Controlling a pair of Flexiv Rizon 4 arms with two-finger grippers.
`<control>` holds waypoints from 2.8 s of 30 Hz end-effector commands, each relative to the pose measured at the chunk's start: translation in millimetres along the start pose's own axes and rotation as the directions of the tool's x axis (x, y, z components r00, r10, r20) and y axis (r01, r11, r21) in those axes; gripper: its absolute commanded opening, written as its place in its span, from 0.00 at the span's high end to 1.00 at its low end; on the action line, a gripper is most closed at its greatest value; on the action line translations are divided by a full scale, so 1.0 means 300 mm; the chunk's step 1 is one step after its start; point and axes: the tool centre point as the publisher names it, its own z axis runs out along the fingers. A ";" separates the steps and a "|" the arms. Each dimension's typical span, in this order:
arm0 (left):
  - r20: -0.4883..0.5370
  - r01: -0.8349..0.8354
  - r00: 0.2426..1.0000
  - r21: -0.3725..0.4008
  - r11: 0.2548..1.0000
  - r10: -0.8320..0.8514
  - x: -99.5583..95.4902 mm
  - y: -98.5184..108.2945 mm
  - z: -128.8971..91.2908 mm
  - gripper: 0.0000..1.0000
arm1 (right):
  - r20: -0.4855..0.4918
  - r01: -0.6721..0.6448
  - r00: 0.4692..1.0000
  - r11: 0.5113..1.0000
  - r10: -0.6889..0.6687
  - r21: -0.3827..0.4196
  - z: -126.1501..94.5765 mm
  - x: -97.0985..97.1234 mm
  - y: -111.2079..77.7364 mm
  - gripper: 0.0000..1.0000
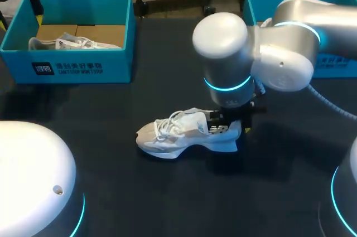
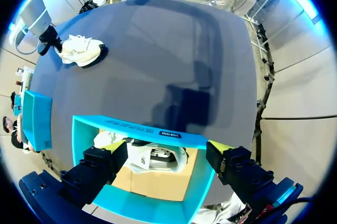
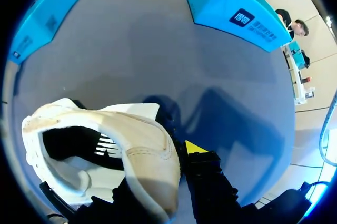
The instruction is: Take the shoe out of the shoebox, open the shoe tongue, remove and reinsert the insole, then place the shoe into the shoebox
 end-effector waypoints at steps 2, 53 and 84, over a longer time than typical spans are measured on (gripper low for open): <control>-0.002 0.000 1.000 -0.004 1.000 0.000 0.002 -0.005 0.000 0.00 | -0.002 -0.002 1.000 1.000 0.002 -0.009 0.015 0.012 -0.014 1.00; -0.002 0.000 1.000 -0.004 1.000 0.000 0.002 -0.005 0.000 0.00 | -0.056 0.579 0.790 0.774 -0.610 -0.255 -0.387 -0.014 -0.004 0.00; -0.002 0.000 1.000 -0.004 1.000 0.000 0.002 -0.005 0.000 0.00 | 0.207 0.900 -0.127 -0.200 -0.970 -0.388 -0.384 -0.036 -0.056 0.00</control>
